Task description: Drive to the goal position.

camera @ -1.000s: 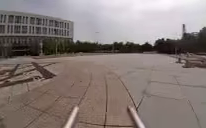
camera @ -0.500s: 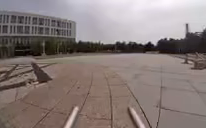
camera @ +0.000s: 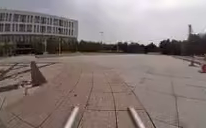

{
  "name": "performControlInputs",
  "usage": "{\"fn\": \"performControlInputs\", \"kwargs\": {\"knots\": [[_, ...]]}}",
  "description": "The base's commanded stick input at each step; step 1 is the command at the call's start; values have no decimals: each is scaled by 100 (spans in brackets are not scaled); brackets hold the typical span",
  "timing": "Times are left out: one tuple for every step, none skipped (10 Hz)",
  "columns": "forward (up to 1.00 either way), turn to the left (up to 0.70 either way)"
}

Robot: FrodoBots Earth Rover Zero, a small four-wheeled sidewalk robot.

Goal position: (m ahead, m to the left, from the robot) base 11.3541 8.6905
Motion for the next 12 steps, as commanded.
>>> {"fn": "performControlInputs", "kwargs": {"knots": [[69, 0], [69, 0], [69, 0], [69, 0], [69, 0], [69, 0], [69, 0], [69, 0], [69, 0], [69, 0], [69, 0], [69, 0]]}}
